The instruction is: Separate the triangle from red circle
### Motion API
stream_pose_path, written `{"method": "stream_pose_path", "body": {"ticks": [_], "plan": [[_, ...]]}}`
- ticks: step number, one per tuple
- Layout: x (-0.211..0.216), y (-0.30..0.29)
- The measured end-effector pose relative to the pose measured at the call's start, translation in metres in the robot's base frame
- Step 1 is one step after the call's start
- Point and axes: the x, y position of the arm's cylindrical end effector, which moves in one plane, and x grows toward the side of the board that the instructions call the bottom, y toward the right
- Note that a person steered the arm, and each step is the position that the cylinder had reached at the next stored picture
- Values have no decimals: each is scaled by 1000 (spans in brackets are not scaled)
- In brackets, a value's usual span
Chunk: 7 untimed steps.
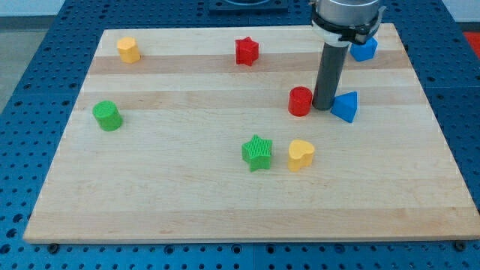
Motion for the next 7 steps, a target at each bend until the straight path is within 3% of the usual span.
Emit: {"method": "stream_pose_path", "body": {"ticks": [7], "plan": [[11,52]]}}
